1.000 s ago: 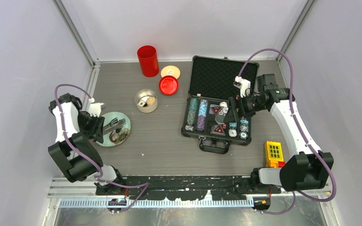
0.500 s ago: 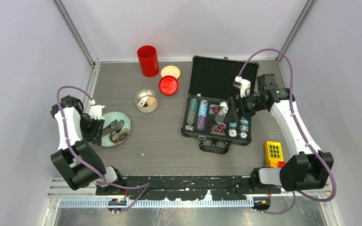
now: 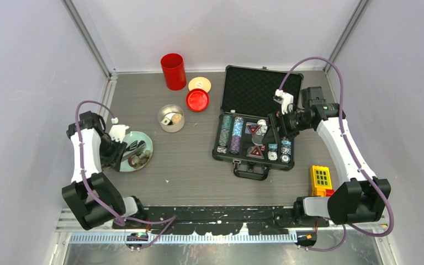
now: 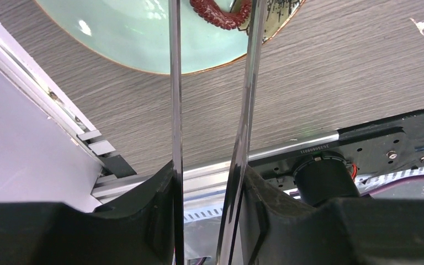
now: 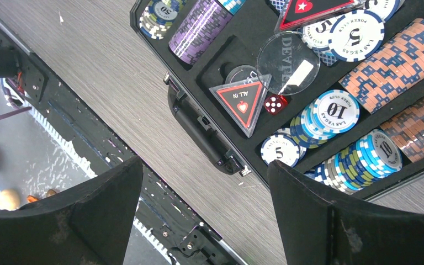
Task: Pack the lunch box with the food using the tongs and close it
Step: Pick up the fake food from the plate.
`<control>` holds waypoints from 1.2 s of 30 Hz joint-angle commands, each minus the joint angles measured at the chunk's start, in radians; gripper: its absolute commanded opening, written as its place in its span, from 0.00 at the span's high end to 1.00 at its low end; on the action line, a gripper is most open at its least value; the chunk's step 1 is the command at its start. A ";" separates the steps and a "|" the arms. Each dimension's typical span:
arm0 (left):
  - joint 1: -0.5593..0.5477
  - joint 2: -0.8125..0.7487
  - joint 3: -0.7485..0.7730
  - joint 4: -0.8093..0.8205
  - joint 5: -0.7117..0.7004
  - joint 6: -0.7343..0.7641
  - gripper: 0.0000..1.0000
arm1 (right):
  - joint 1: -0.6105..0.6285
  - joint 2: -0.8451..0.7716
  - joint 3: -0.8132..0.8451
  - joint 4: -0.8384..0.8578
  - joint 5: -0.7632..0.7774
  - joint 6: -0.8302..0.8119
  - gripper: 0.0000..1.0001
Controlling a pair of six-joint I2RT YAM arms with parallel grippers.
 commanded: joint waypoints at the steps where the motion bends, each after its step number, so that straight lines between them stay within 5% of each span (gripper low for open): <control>1: -0.018 -0.017 0.004 0.036 -0.044 -0.020 0.61 | -0.005 -0.033 0.002 0.000 -0.003 -0.011 0.12; 17: -0.029 0.013 0.208 -0.044 0.074 -0.081 1.00 | -0.005 -0.037 0.003 -0.013 -0.005 -0.022 0.12; 28: -0.036 0.164 0.520 0.004 0.305 -0.257 1.00 | -0.004 -0.021 0.027 -0.014 -0.015 -0.022 0.12; 36: -0.126 0.313 0.745 0.192 0.294 -0.397 1.00 | -0.004 -0.012 0.049 -0.011 0.009 -0.020 0.12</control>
